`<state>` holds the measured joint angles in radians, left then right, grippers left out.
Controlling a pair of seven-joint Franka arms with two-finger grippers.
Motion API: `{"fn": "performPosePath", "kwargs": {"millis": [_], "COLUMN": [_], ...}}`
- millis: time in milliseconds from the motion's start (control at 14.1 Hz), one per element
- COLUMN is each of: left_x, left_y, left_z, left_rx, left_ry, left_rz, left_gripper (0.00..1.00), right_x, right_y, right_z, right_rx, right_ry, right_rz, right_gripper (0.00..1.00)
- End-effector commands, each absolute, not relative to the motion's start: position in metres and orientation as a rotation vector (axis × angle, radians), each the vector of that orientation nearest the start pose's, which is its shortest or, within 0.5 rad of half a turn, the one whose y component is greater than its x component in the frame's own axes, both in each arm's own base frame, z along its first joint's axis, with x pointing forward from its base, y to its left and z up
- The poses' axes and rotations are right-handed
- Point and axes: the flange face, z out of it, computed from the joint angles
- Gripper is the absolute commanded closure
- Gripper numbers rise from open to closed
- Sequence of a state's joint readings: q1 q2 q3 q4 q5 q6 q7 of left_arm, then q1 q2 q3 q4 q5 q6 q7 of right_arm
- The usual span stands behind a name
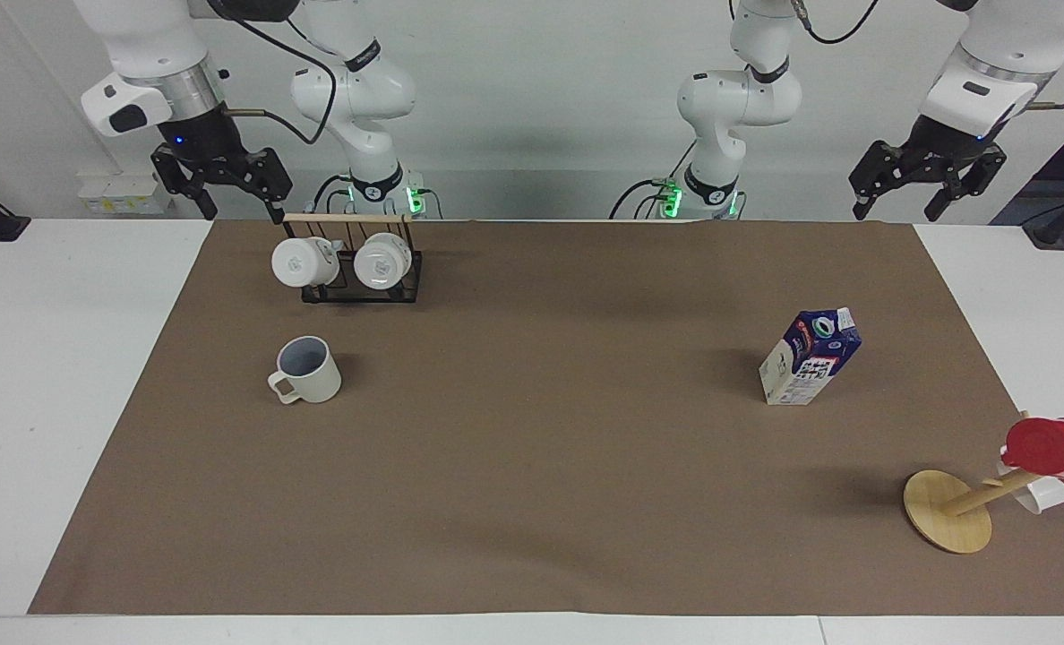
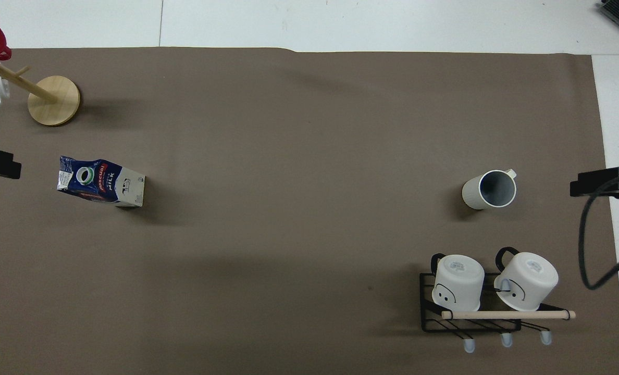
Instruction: Place cup and milk on table
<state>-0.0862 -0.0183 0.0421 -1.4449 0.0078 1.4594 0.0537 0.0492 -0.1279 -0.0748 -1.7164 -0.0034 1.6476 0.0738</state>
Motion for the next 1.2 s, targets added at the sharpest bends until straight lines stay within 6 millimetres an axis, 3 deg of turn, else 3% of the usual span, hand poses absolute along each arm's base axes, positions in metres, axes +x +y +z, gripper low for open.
{"fn": "performPosePath", "kwargs": {"millis": [0, 141, 354, 778, 1131], "left_x": [0.530, 0.530, 0.530, 0.530, 0.530], "left_y": [-0.023, -0.023, -0.023, -0.023, -0.024], "left_z": [0.686, 0.684, 0.685, 0.684, 0.685], "left_rx": [-3.123, -3.123, -3.123, -3.123, -3.123], "left_ry": [0.158, 0.158, 0.158, 0.158, 0.158], "left_rz": [-0.057, -0.055, -0.060, -0.057, -0.060], "left_gripper": [0.00, 0.00, 0.00, 0.00, 0.00], "right_x": [0.528, 0.537, 0.550, 0.553, 0.555], "right_y": [-0.003, -0.001, 0.005, 0.016, 0.017], "right_z": [0.598, 0.577, 0.529, 0.433, 0.388], "right_rx": [-3.132, -3.137, -3.143, -3.141, -3.145], "right_ry": [0.145, 0.182, 0.178, 0.162, 0.142], "right_rz": [-0.110, -0.075, -0.056, -0.112, -0.127], "right_gripper": [0.00, 0.00, 0.00, 0.00, 0.00]}}
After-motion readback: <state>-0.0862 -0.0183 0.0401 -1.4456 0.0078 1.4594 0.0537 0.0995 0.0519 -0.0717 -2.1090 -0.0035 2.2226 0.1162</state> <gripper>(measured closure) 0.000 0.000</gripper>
